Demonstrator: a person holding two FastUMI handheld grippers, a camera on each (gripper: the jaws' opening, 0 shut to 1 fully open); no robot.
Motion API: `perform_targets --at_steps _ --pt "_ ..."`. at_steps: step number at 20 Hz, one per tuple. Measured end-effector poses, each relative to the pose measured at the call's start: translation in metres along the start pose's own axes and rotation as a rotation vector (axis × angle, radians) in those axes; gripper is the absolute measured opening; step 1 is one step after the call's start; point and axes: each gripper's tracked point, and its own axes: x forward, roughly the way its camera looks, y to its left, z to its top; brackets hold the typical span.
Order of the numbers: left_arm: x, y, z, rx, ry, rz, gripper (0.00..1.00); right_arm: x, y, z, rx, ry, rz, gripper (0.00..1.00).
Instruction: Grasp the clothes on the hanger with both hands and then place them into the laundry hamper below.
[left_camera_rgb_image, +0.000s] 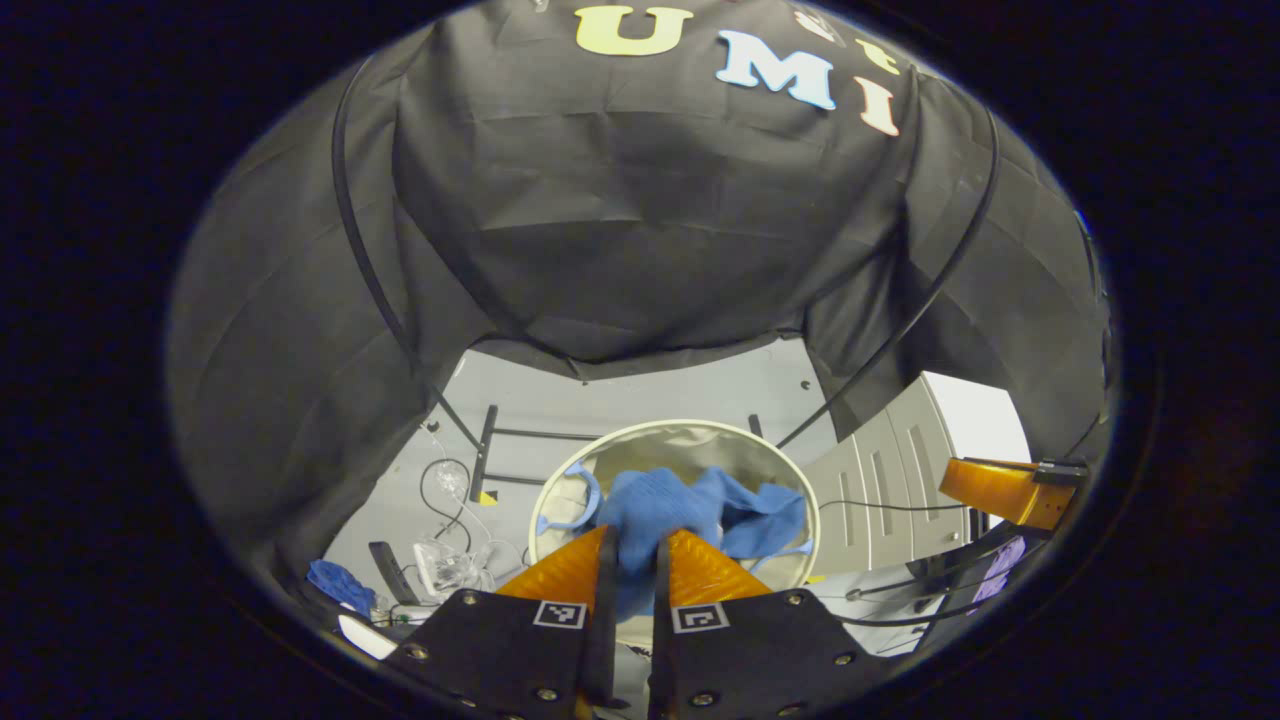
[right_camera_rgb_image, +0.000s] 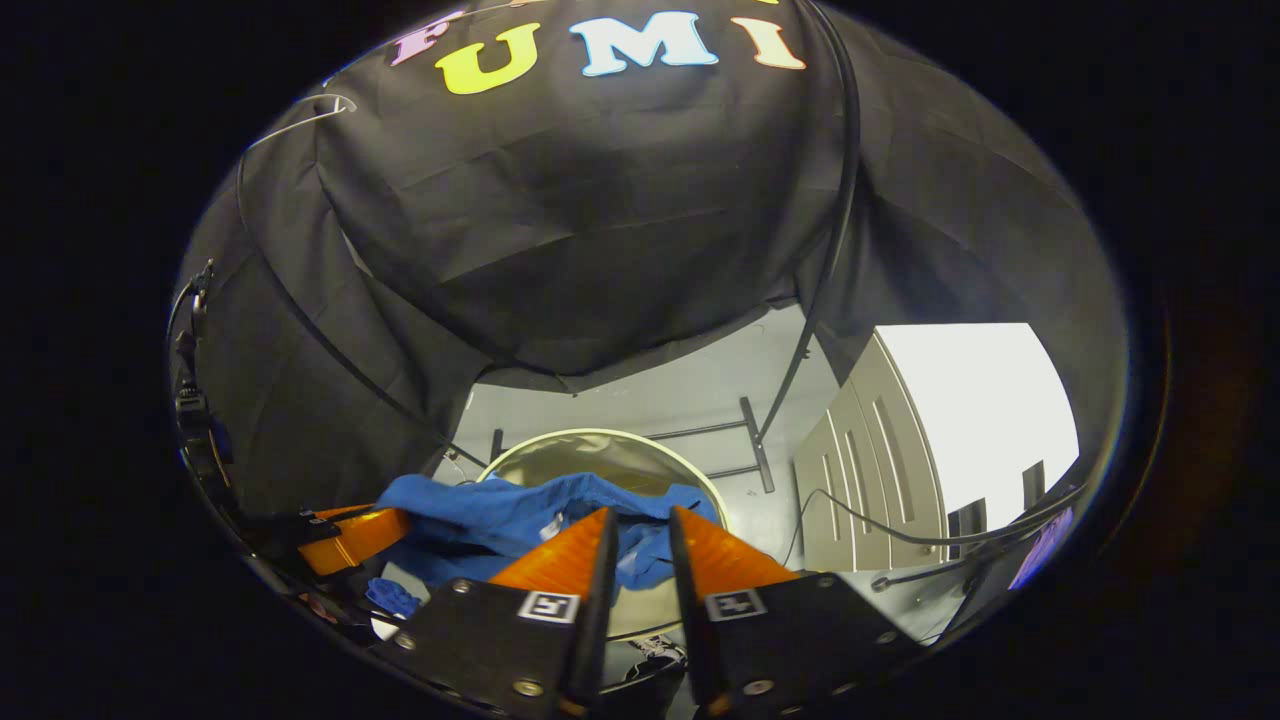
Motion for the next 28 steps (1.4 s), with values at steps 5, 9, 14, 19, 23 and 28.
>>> perform_targets --at_steps 5,9,14,19,23,28 --pt "-0.049 -0.003 0.031 0.097 -0.062 -0.010 0.95 -0.032 -0.009 0.006 -0.011 -0.023 -0.020 0.95" --pt "-0.101 -0.011 0.076 0.134 -0.152 -0.035 0.94 -0.071 -0.022 0.046 -0.015 -0.121 -0.048 0.95" --pt "-0.185 -0.020 0.160 0.234 -0.375 -0.015 0.94 -0.132 -0.053 0.125 0.011 -0.335 -0.120 0.95" --pt "-0.273 -0.059 0.239 0.279 -0.601 -0.101 0.96 -0.229 -0.099 0.208 0.002 -0.628 -0.260 0.92" --pt "-0.336 -0.076 0.291 0.236 -0.753 -0.159 0.95 -0.303 -0.124 0.228 -0.033 -0.803 -0.369 0.92" --pt "-0.395 -0.080 0.339 0.167 -0.895 -0.180 0.94 -0.374 -0.132 0.237 -0.055 -0.930 -0.411 0.92"
